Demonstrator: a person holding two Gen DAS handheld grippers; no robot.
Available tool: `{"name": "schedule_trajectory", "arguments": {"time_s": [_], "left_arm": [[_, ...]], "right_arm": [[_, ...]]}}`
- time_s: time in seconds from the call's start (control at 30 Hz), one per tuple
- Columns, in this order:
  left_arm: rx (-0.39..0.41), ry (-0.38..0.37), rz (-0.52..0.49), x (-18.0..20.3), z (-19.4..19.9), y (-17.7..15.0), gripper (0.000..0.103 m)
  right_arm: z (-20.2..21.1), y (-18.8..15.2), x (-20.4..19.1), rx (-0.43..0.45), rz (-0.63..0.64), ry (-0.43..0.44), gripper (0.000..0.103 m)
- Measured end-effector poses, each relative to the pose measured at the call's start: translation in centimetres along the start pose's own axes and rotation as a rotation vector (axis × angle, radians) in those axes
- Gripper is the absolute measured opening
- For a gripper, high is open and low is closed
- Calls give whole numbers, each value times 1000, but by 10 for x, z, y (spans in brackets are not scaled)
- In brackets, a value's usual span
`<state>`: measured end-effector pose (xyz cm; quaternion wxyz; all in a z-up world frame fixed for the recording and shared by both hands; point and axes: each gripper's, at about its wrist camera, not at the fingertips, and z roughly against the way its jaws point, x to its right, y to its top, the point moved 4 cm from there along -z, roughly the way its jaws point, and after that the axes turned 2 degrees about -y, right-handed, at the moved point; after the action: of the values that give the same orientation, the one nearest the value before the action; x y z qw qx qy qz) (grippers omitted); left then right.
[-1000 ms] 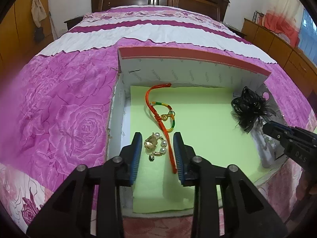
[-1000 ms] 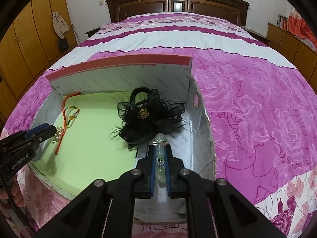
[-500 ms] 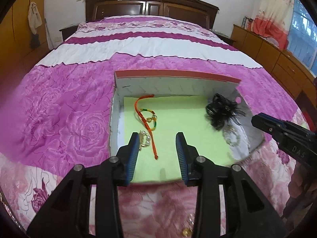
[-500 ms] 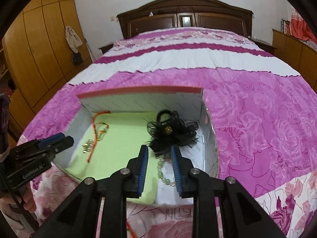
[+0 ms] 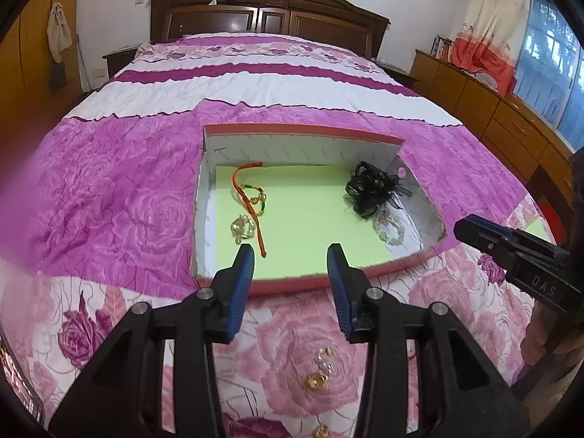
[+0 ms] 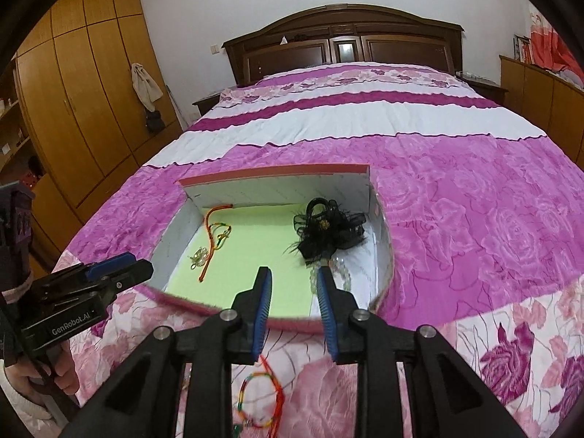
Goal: Organize jewelry
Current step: 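Withdraw both open tools from the box back over the bed, then grasp the gold earring with the left tool while the right tool grasps the rainbow cord bracelet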
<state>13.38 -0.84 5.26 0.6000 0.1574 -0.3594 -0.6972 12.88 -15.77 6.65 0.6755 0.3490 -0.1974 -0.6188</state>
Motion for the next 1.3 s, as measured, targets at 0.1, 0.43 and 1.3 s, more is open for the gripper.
{"name": "schedule_trajectory", "arguments": {"time_s": [0.1, 0.43, 1.3], "left_arm": [[-7, -6, -2, 3, 3, -7, 34], [-55, -20, 11, 9, 5, -38, 35], [-199, -29, -7, 19, -21, -93, 35]], "right_arm": [[7, -9, 0, -5, -9, 4, 31], [13, -42, -6, -52, -13, 3, 32], [-11, -99, -19, -186, 1, 11, 32]]}}
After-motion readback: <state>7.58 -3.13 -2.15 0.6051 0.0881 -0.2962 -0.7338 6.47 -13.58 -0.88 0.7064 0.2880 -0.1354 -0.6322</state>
